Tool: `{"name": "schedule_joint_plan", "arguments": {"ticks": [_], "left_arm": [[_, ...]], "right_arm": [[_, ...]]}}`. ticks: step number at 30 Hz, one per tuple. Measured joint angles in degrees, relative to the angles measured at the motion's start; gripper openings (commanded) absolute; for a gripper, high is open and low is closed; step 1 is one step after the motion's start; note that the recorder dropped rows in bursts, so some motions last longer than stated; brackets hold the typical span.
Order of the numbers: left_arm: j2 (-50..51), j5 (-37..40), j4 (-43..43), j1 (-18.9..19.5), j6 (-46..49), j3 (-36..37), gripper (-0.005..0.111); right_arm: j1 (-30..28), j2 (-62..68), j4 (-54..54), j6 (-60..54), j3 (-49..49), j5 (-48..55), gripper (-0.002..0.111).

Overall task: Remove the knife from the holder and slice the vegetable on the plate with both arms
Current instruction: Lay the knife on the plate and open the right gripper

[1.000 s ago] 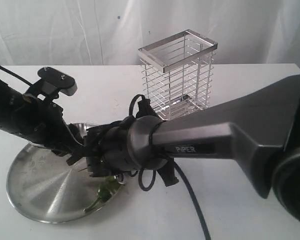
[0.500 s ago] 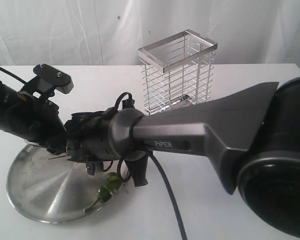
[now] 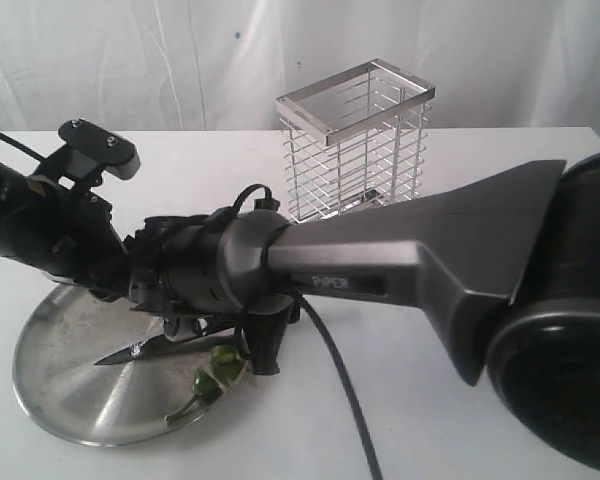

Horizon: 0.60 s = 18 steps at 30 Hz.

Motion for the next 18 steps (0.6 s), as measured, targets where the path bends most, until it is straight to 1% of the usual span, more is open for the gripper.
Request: {"name": "schedule_joint_plan", "arguments": {"ticks": [2,4,5,6,8,9,11,13,18], "left_arm": [[-1.47,-0.26,-0.72,0.00,-0.45,0.00,0.045],[-2.97,-0.17,-1.01,-0.11,-1.03,0.00,0.031],[-3.88,0.27,-1.40,-0.11,-1.39,0.00,0.024],[-4.63,0.80,-1.65,-0.11,-1.89,0.00,0.015],[-6.57,2.58,-1.89,-0.11,-2.73,0.00,0.002],[-7.63,2.99,-2.01,-0.11,-3.19,0.30,0.000],[-10.26,3.47,-2.63,-0.11,-4.20,1.81,0.000],[-13.50,3.20,-4.40,-0.11,-5.23,4.81,0.000],[-23.28,0.13,-11.47,-0.11,-5.96,14.38,0.000]], "right_arm": [[-0.66,-2.63,3.69,2.09,0.00,-0.20,0.031],[-1.39,-6.73,9.27,3.04,0.56,-2.41,0.029],[-1.49,-8.93,11.47,3.36,1.53,-4.18,0.027],[-1.65,-11.16,13.95,3.69,2.87,-6.05,0.023],[-1.79,-15.04,17.99,4.67,6.11,-9.61,0.016],[-1.79,-17.24,19.70,5.61,8.23,-11.75,0.011],[-1.79,-21.38,22.10,8.15,12.45,-16.30,0.005],[-1.79,-26.86,24.32,11.98,17.68,-23.33,0.000],[-1.05,-42.56,30.29,18.61,31.56,-43.95,0.000]]}}
